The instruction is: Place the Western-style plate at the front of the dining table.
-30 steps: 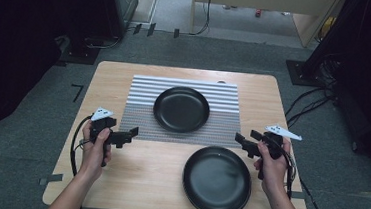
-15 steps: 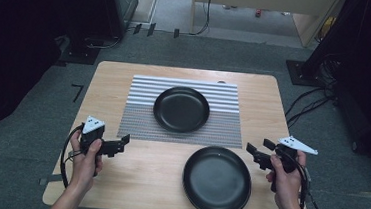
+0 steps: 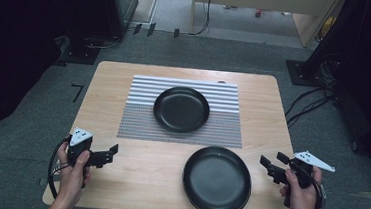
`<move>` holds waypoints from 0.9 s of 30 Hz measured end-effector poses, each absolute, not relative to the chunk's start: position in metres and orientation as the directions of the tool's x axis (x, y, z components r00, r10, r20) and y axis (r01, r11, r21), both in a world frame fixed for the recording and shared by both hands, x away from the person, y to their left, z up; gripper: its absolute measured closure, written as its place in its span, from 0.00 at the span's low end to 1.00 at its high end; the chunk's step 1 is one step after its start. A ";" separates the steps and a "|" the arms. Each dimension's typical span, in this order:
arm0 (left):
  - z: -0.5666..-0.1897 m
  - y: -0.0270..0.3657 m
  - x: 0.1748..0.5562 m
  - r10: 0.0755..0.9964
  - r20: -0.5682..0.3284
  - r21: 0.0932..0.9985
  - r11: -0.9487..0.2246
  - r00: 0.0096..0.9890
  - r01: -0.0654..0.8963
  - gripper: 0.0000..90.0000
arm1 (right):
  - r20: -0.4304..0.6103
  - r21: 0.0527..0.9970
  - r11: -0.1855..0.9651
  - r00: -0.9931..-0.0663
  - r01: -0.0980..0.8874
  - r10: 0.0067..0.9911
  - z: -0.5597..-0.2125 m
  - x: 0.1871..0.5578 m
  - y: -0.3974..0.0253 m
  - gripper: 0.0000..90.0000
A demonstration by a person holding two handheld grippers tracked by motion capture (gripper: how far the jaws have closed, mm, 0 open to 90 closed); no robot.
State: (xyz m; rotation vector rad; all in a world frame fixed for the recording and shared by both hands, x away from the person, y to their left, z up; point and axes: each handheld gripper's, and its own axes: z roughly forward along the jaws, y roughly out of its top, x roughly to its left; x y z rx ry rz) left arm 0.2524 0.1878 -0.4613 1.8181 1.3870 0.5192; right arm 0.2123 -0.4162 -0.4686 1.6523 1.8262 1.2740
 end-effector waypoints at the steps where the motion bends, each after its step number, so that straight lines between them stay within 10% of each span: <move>1: -0.463 0.190 0.250 0.941 -0.127 0.777 -0.103 0.315 0.621 0.00 | 0.291 0.800 -0.098 -0.241 0.592 0.926 -0.469 0.210 -0.419 0.25; 27: -0.500 0.249 0.209 0.972 -0.065 0.748 -0.103 0.226 0.656 0.00 | 0.271 0.772 -0.170 -0.076 0.612 0.959 -0.504 0.158 -0.484 0.25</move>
